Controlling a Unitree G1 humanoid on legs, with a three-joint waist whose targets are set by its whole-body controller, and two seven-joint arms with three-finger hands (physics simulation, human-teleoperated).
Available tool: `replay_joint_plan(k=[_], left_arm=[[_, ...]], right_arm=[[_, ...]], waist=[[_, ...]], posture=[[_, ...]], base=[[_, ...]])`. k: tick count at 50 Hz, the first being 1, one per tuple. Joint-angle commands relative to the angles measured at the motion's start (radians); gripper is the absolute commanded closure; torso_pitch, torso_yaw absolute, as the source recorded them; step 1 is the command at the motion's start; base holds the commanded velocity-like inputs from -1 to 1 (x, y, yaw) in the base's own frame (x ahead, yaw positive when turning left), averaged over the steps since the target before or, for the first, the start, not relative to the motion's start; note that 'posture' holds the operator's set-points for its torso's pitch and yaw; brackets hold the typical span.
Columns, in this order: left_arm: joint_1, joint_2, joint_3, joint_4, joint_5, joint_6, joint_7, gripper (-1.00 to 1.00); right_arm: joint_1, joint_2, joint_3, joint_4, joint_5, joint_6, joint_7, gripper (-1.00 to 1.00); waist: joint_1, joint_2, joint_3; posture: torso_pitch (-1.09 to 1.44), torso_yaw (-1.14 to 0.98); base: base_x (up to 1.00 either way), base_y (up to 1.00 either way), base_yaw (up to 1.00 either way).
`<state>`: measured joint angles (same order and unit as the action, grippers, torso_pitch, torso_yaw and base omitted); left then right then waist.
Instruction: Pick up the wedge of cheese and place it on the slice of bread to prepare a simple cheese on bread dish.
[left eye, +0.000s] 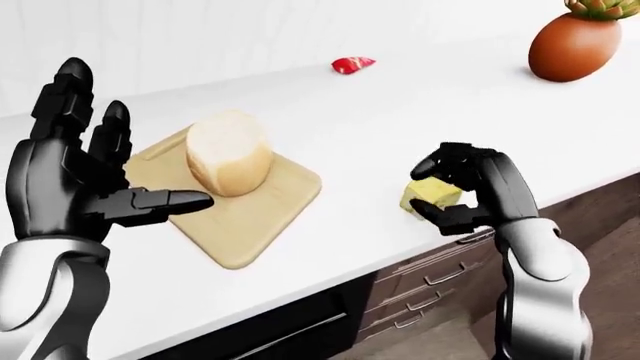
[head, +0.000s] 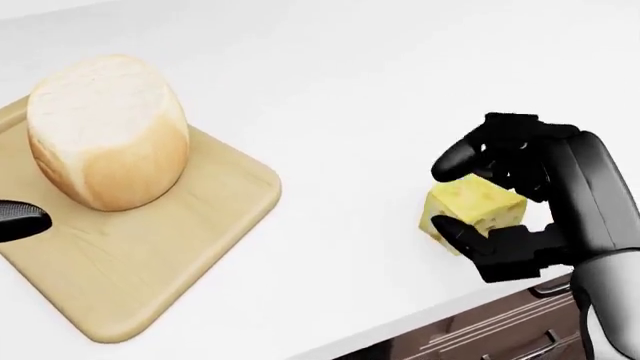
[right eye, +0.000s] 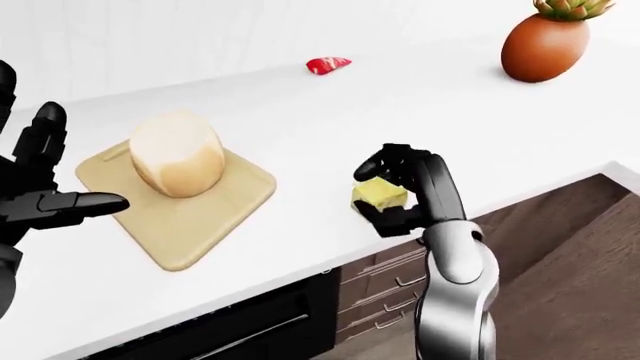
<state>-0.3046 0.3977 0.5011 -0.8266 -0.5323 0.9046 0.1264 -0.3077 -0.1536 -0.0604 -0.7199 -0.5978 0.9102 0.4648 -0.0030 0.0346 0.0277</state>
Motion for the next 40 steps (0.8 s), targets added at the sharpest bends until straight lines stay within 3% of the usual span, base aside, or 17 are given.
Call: replay_joint_plan(k=[1,4,11,14,22,26,33,40], left_arm=[[-0.017,0.012,0.010,-0.025,-0.002,-0.024,0.003,-1.00],[-0.019,0.013,0.013,-0.032,-0.007,-0.016,0.007,-1.00],[-0.027,0.032,0.043,-0.053,-0.055,0.012,0.032,-1.00],[-0.030,0.042,0.051,-0.057,-0.075,0.019,0.043,-1.00],[-0.035,0.064,0.057,-0.053,-0.110,0.018,0.066,-1.00],[-0.021,0.065,0.054,-0.047,-0.106,0.001,0.060,-1.00],[-0.023,0.077,0.076,-0.054,-0.133,0.005,0.068,-1.00],[-0.007,0.076,0.076,-0.046,-0.133,-0.017,0.063,-1.00]], right_arm=[[-0.033,-0.006,0.005,-0.039,-0.018,-0.005,0.019,0.78],[-0.085,-0.017,0.023,-0.045,-0.053,0.027,0.052,1.00],[-0.334,-0.042,0.098,0.007,-0.209,0.146,0.202,1.00],[-0.449,-0.016,0.113,0.064,-0.271,0.160,0.260,1.00],[-0.676,0.110,0.123,0.353,-0.243,0.031,0.172,1.00],[-0.758,0.165,0.129,0.502,-0.151,-0.095,0.099,1.00],[-0.942,0.212,0.123,0.735,-0.043,-0.186,0.020,1.00],[-1.137,0.205,0.095,1.043,0.099,-0.322,-0.107,1.00]], waist=[[0.000,0.001,-0.018],[0.000,0.002,-0.018],[-0.004,0.009,-0.012],[-0.007,0.015,-0.009],[-0.013,0.031,-0.006],[-0.014,0.039,-0.002],[-0.019,0.049,0.000],[-0.023,0.053,0.002]], posture=[[0.00,0.00],[0.00,0.00],[0.00,0.00],[0.00,0.00],[0.00,0.00],[0.00,0.00],[0.00,0.00],[0.00,0.00]], base=[[0.00,0.00,0.00],[0.00,0.00,0.00],[0.00,0.00,0.00],[0.00,0.00,0.00],[0.00,0.00,0.00],[0.00,0.00,0.00],[0.00,0.00,0.00],[0.00,0.00,0.00]])
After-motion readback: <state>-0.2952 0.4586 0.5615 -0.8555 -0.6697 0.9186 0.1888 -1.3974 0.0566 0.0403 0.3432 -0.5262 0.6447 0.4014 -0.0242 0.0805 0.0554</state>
